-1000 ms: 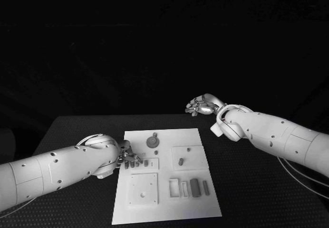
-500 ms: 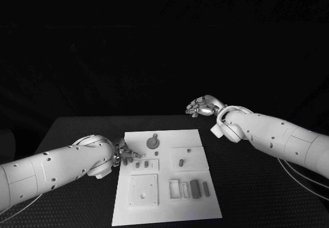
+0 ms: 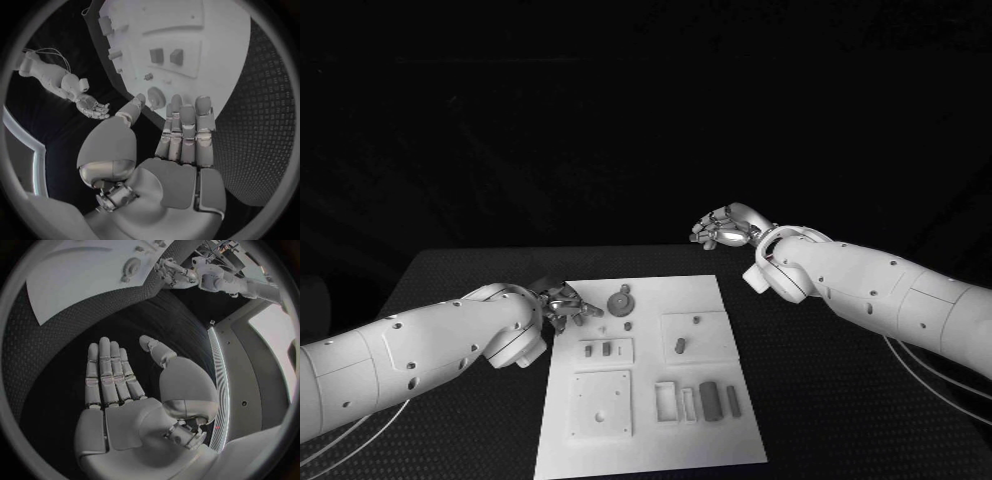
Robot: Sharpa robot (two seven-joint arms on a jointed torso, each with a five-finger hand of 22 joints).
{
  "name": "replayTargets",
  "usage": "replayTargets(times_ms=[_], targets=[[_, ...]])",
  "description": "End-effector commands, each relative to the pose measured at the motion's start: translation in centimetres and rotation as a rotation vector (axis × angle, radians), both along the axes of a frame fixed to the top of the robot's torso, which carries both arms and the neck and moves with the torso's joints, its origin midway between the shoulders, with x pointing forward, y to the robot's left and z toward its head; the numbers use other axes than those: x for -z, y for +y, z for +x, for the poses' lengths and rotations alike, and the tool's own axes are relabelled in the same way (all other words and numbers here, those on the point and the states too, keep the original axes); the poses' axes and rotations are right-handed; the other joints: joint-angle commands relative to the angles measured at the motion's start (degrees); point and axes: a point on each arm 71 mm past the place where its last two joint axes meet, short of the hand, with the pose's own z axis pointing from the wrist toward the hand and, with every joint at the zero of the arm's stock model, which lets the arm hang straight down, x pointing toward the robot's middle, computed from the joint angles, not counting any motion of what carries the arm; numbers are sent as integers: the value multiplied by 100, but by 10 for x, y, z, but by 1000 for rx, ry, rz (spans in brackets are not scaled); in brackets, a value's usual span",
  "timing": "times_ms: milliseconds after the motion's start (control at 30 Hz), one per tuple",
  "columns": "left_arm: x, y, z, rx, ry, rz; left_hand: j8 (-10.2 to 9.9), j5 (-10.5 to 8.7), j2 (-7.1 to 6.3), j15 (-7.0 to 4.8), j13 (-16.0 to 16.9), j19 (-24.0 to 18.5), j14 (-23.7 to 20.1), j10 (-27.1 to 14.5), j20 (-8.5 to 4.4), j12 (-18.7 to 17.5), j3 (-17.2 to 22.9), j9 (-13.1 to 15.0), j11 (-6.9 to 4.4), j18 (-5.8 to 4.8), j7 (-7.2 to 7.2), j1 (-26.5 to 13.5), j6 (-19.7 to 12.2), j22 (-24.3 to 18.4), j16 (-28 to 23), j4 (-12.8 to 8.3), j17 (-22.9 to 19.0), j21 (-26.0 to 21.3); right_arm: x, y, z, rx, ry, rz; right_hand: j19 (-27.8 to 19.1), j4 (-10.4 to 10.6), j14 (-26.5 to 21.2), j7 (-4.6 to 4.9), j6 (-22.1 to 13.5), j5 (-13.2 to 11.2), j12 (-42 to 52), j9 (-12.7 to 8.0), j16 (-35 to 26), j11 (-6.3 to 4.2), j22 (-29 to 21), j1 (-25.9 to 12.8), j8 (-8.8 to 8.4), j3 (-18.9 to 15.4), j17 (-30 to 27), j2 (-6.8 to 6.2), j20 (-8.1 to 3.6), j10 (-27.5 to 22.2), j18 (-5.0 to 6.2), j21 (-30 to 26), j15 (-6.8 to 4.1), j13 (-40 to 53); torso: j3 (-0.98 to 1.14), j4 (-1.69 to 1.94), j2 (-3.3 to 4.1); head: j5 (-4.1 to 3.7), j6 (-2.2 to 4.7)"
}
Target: Assemble the parts on the task board
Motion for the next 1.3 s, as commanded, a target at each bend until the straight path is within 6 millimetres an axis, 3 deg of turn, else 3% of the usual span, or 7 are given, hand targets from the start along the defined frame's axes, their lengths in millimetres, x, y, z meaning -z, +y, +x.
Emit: replayTargets(times_ms=[33, 100, 133, 267, 533, 967, 1300], targets=[[-13, -17, 4, 140, -201, -2, 32, -29, 41, 84, -117, -165, -210, -163, 95, -114, 305, 16, 110, 401, -12, 538, 52, -33, -113, -265, -67, -122, 0, 0, 0, -12, 4, 3, -5, 39, 21, 48, -50, 27, 29, -8, -22, 13, 9, -41, 16, 0, 10, -10, 18, 26, 65, -39, 18, -9, 3, 3, 0, 1, 8], [-14, -25, 4, 237, -241, 60, 68, -62, 47, 114, -193, -179, -238, -158, 130, -168, 390, 25, 139, 392, -51, 769, 111, -25, -102, -410, -82, -132, 1, 0, 0, -14, 9, 1, -5, 38, 22, 47, -50, 28, 31, -9, -23, 13, 10, -37, 16, 2, 12, -9, 17, 26, 66, -39, 17, -12, 1, 4, 0, 1, 11], [-14, -30, 3, 281, -260, 95, 98, -60, 78, 83, -221, -129, -190, 17, 122, -138, 498, 28, 90, 401, -71, 977, 197, -2, -68, -501, -87, -99, 1, 0, 0, -16, 13, 0, -5, 36, 22, 47, -50, 28, 32, -10, -25, 12, 11, -30, 17, 5, 13, -7, 17, 26, 68, -40, 16, -15, -1, 4, 1, 1, 14], [-16, -42, 3, 373, -358, 173, 78, -100, 37, 35, -460, -63, -87, 263, 65, -411, 631, -19, 61, 379, -172, 1195, 368, 80, -39, -591, -158, -29, 1, 0, 0, -17, 15, 0, -87, 19, 2, 49, -56, 27, 44, -19, -51, 16, 5, -9, 18, 9, 23, -9, 35, 16, 50, -97, 25, -46, -12, 6, 0, 8, 25], [-15, -61, 2, 479, -442, 237, -243, -96, -25, 66, -773, 275, 277, 280, 64, -961, 719, -215, 109, 505, -183, 1559, 72, 207, 177, -617, -174, 235, 1, 1, 0, -17, 14, 0, -112, 17, 0, 49, -56, 26, 49, -21, -59, 16, 4, -5, 19, 8, 28, -8, 41, 14, 43, -115, 31, -57, 0, -3, 5, 11, 51], [5, -84, -6, 577, -430, 288, -304, -78, -96, 128, -1103, 535, 715, 55, 131, -1607, 688, -334, 177, 737, -212, 1549, 102, 197, 385, -590, -225, 681, 1, 4, 0, -26, 17, 2, -190, 21, -72, 52, -73, 27, 56, -35, -136, 28, 2, -5, 17, 5, 24, -4, 61, -19, 28, -178, 71, -105, -3, -9, 3, -13, 37], [13, -86, -7, 583, -432, 295, -320, -91, -106, 141, -1219, 606, 828, 7, 144, -1773, 620, -376, 192, 813, -216, 1495, 103, 187, 438, -587, -242, 785, 1, 4, 0, -27, 16, 2, -195, 25, -74, 53, -74, 27, 58, -37, -144, 30, 3, -7, 18, 4, 25, -2, 64, -21, 27, -184, 75, -112, 0, -2, 2, -42, 21]])
